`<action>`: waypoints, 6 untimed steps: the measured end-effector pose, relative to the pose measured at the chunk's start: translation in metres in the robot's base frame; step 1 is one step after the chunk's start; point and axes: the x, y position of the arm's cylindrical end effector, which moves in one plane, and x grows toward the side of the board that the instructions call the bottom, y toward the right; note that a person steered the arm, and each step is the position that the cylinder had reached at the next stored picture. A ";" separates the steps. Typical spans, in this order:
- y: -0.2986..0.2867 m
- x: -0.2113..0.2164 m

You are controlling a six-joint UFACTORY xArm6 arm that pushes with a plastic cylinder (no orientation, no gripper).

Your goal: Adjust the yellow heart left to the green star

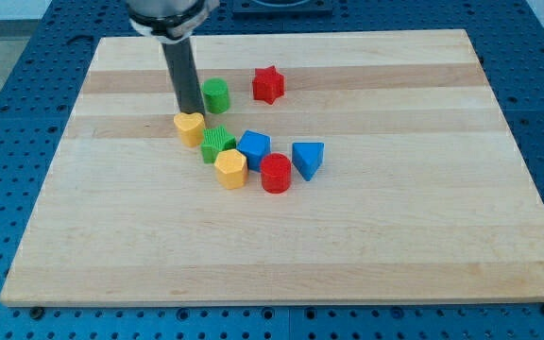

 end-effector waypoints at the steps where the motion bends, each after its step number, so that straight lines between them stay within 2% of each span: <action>1: 0.006 -0.020; 2: 0.041 -0.040; 3: 0.066 -0.041; 4: 0.040 -0.021; 5: -0.018 0.011; 6: -0.041 0.049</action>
